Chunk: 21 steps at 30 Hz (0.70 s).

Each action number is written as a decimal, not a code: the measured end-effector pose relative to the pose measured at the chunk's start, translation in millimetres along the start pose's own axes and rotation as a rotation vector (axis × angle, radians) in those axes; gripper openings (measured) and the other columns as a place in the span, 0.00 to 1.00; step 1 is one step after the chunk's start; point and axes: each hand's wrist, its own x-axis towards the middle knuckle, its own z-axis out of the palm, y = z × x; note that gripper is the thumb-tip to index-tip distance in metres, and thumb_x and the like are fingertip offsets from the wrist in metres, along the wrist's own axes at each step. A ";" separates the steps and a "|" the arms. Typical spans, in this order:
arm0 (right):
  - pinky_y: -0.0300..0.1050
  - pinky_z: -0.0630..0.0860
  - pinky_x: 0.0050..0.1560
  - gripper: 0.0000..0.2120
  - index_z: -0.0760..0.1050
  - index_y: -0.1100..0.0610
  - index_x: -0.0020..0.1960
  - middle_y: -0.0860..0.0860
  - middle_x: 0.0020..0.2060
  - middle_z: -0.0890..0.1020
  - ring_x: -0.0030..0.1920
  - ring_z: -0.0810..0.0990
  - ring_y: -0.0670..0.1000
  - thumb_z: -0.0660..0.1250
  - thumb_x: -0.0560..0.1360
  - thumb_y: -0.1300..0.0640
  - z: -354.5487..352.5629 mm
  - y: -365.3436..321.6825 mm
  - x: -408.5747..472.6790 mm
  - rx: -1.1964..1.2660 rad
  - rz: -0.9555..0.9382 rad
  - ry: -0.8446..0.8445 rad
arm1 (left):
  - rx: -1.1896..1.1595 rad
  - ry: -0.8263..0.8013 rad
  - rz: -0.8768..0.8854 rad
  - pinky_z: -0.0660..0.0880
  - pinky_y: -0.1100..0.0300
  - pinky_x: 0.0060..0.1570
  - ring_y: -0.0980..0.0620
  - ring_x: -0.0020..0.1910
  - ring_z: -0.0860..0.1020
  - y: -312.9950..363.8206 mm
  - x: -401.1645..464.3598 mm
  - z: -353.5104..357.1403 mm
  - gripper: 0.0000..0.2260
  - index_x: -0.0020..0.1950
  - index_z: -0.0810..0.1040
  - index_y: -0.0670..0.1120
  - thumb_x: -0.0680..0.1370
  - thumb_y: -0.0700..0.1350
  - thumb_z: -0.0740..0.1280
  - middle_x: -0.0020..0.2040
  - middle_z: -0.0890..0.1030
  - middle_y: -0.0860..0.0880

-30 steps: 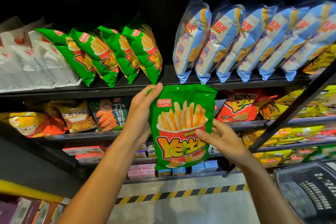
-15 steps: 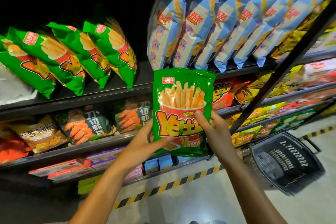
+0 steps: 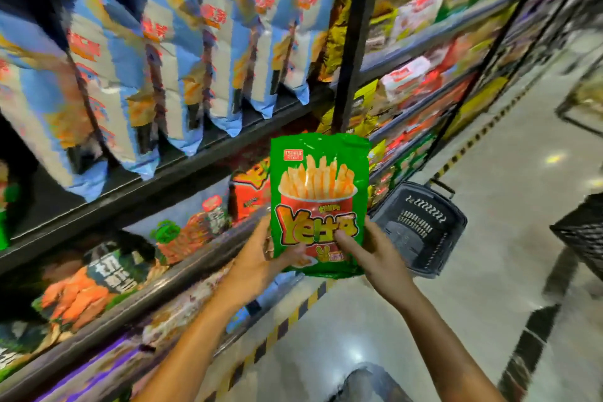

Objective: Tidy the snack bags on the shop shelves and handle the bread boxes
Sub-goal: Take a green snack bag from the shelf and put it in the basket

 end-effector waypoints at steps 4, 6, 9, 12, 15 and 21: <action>0.45 0.80 0.62 0.20 0.74 0.50 0.70 0.45 0.62 0.84 0.63 0.83 0.48 0.69 0.79 0.52 -89.3 17.4 18.4 0.011 -0.027 0.158 | 0.156 -0.033 0.071 0.78 0.49 0.65 0.58 0.66 0.79 -0.9 68.6 80.5 0.39 0.78 0.57 0.66 0.74 0.52 0.76 0.71 0.77 0.58; 0.48 0.79 0.65 0.23 0.70 0.47 0.74 0.44 0.65 0.83 0.65 0.81 0.47 0.69 0.80 0.52 -134.2 27.9 23.7 0.029 -0.031 0.247 | 0.244 -0.099 0.117 0.76 0.49 0.68 0.57 0.70 0.76 -0.2 100.5 127.6 0.41 0.81 0.50 0.66 0.78 0.49 0.74 0.75 0.73 0.57; 0.42 0.78 0.64 0.28 0.62 0.44 0.78 0.41 0.67 0.80 0.67 0.79 0.44 0.68 0.82 0.55 -196.4 41.2 28.8 0.026 -0.032 0.337 | 0.320 -0.181 0.174 0.74 0.48 0.70 0.57 0.72 0.74 -6.0 142.6 190.1 0.39 0.80 0.50 0.68 0.79 0.53 0.73 0.76 0.71 0.61; 0.45 0.79 0.65 0.31 0.58 0.44 0.80 0.38 0.68 0.78 0.68 0.78 0.43 0.68 0.82 0.56 -244.4 53.6 32.1 0.014 0.005 0.394 | 0.350 -0.220 0.182 0.72 0.40 0.71 0.52 0.75 0.71 -16.4 175.5 235.0 0.39 0.80 0.51 0.70 0.77 0.59 0.73 0.79 0.67 0.57; 0.52 0.76 0.70 0.38 0.52 0.42 0.83 0.39 0.73 0.74 0.71 0.76 0.45 0.70 0.81 0.55 -279.5 70.1 37.5 0.003 0.034 0.430 | 0.350 -0.279 0.176 0.71 0.42 0.72 0.54 0.76 0.71 -29.4 203.4 266.2 0.40 0.81 0.52 0.68 0.79 0.49 0.73 0.80 0.66 0.57; 0.48 0.73 0.72 0.44 0.46 0.40 0.83 0.33 0.74 0.71 0.72 0.74 0.43 0.72 0.80 0.57 -325.2 105.0 68.1 -0.059 0.120 0.448 | 0.332 -0.389 0.044 0.73 0.42 0.71 0.53 0.74 0.73 -66.1 275.5 302.7 0.41 0.83 0.52 0.60 0.78 0.54 0.74 0.79 0.68 0.58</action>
